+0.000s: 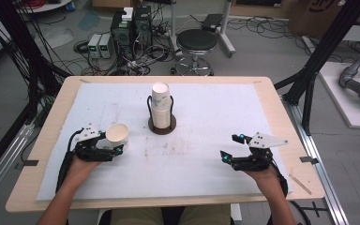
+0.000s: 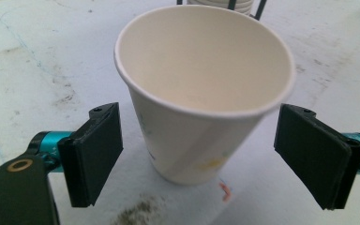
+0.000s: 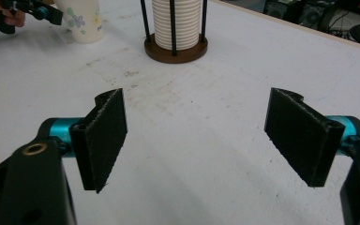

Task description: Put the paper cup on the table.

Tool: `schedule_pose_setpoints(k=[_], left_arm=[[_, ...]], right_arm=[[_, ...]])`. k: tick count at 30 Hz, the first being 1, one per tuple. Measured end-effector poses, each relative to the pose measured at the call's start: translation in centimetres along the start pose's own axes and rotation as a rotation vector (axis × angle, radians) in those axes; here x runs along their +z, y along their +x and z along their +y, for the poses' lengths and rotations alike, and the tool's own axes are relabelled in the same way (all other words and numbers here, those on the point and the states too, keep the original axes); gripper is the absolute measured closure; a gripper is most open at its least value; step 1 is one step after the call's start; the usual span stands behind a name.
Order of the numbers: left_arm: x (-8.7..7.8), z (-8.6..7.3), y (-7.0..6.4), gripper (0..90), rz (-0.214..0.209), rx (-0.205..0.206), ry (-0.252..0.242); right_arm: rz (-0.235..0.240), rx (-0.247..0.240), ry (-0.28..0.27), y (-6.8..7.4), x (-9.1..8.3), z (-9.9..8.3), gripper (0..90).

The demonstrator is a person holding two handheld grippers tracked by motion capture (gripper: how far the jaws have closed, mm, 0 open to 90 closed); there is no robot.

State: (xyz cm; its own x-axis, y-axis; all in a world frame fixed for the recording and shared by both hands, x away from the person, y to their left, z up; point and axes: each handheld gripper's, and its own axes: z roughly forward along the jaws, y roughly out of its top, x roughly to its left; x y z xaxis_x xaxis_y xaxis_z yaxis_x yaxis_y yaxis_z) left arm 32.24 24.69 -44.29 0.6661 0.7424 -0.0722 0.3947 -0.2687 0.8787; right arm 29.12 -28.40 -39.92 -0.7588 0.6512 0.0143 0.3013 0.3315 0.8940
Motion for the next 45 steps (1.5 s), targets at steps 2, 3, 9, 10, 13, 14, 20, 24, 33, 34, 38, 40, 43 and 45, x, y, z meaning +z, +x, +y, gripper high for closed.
schedule_pose_setpoints(k=[2,3,9,10,13,14,20,24,33,34,38,40,43,45], left_arm=[[-0.7,-0.2,0.0,15.7,0.001,-0.001,-0.015],[-1.2,-0.2,0.0,15.7,0.002,-0.004,-0.032],[-3.3,0.1,0.2,15.6,0.009,-0.036,-0.156],[-3.5,0.3,0.1,15.6,0.002,-0.038,-0.182],[-4.1,0.9,-0.1,15.7,-0.021,-0.035,-0.261],[-4.3,1.1,-0.2,15.7,-0.024,-0.028,-0.282],[-5.4,1.5,-0.1,16.8,0.004,-0.010,-0.353],[-5.8,1.2,0.4,17.1,0.029,-0.022,-0.366],[-6.9,0.3,1.2,17.4,0.065,-0.023,-0.366],[-7.0,0.2,1.3,17.4,0.066,-0.024,-0.367],[-7.1,0.0,1.3,17.4,0.070,-0.021,-0.362],[-7.1,-0.1,1.3,17.4,0.070,-0.025,-0.362],[-7.0,-0.2,1.2,17.4,0.067,-0.020,-0.354],[-7.0,-0.3,1.1,17.4,0.070,-0.017,-0.351]], right_arm=[[-0.001,-0.003,-0.001,-0.1,0.0,0.0,21.9],[-0.003,-0.004,0.000,-0.1,0.0,-0.1,21.9],[-0.003,0.005,0.006,0.0,-0.1,-0.1,21.9],[-0.003,0.006,0.002,-0.1,-0.1,-0.1,21.9],[-0.003,0.015,0.003,-0.1,-0.2,-0.2,21.9],[-0.006,0.011,-0.002,-0.2,-0.2,-0.2,21.9],[-0.030,0.033,-0.008,-0.4,-0.7,-0.5,21.9],[-0.062,0.034,-0.012,-0.5,-1.1,-0.7,21.9],[-0.126,0.043,-0.043,-0.8,-1.8,-0.8,21.9],[-0.127,0.041,-0.044,-0.8,-1.9,-0.9,21.8],[-0.136,0.043,-0.042,-0.7,-2.1,-1.0,21.8],[-0.143,0.038,-0.048,-0.7,-2.2,-0.9,21.8],[-0.141,0.039,-0.046,-0.6,-2.2,-0.9,21.8],[-0.139,0.041,-0.043,-0.5,-2.2,-0.8,21.8]])
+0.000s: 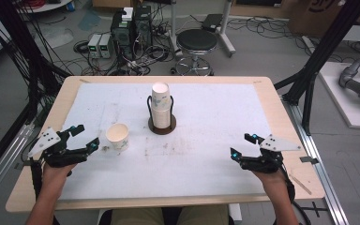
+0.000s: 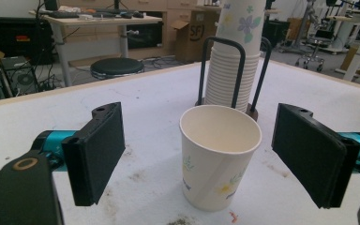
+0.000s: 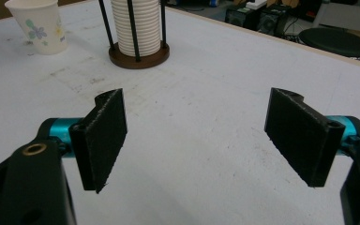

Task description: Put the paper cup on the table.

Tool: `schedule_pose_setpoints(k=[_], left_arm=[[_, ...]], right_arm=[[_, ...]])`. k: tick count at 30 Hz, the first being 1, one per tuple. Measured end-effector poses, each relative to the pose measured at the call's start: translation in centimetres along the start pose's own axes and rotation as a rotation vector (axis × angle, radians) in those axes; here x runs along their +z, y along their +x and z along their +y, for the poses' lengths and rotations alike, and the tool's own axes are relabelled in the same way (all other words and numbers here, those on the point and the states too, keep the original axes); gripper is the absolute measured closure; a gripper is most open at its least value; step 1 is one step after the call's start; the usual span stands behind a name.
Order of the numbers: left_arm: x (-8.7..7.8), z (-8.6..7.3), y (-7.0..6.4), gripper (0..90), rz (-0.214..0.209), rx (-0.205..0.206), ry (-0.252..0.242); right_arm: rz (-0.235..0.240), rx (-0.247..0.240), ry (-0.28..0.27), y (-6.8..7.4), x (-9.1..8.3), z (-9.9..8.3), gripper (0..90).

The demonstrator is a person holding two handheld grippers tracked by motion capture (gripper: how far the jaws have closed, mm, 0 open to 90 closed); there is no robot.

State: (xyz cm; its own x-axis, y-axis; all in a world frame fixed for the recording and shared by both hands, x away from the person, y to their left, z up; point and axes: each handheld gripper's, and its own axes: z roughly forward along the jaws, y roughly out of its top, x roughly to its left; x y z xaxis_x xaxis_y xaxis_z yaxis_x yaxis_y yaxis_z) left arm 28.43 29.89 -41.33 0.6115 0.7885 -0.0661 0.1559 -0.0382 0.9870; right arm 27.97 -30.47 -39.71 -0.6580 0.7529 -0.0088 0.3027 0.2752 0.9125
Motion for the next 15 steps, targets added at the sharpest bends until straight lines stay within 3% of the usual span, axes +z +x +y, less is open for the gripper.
schedule_pose_setpoints(k=[15], left_arm=[[0.46,-0.12,-0.09,17.9,-0.006,0.001,0.005]], right_arm=[[-0.005,-0.002,0.000,0.02,-0.22,-0.15,21.9]])
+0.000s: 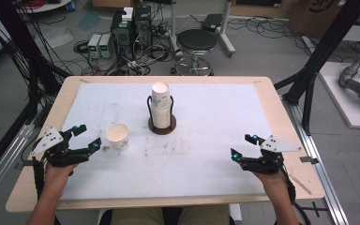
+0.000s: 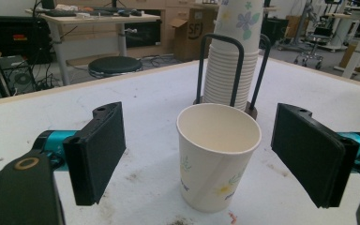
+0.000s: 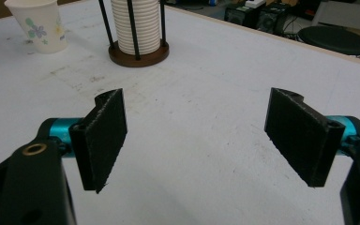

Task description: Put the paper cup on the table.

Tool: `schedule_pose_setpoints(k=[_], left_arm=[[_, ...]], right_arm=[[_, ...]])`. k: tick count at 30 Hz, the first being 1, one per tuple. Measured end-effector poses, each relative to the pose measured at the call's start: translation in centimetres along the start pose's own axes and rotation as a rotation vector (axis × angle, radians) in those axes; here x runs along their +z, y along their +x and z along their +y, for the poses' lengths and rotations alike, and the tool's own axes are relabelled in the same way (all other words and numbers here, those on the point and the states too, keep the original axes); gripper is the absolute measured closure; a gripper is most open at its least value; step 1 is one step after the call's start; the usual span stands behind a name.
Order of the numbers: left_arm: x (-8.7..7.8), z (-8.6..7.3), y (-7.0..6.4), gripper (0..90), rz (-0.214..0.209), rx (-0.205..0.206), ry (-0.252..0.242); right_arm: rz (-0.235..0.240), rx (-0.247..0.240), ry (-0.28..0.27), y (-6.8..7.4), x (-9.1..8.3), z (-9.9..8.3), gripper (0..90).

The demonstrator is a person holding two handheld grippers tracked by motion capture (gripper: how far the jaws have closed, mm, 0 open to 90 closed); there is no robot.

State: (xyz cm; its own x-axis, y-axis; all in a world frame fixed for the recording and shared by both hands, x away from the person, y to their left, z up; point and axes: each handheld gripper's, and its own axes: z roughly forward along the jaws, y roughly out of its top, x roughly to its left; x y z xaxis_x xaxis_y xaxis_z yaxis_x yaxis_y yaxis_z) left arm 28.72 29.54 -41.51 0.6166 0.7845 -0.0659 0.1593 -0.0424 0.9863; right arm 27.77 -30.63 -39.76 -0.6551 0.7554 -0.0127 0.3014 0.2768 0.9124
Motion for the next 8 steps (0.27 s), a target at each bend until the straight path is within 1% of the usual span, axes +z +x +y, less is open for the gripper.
schedule_pose_setpoints(k=[8], left_arm=[[0.23,0.02,0.13,17.9,0.001,-0.003,-0.004]], right_arm=[[0.003,0.004,-0.001,-0.21,0.05,-0.11,21.8]])
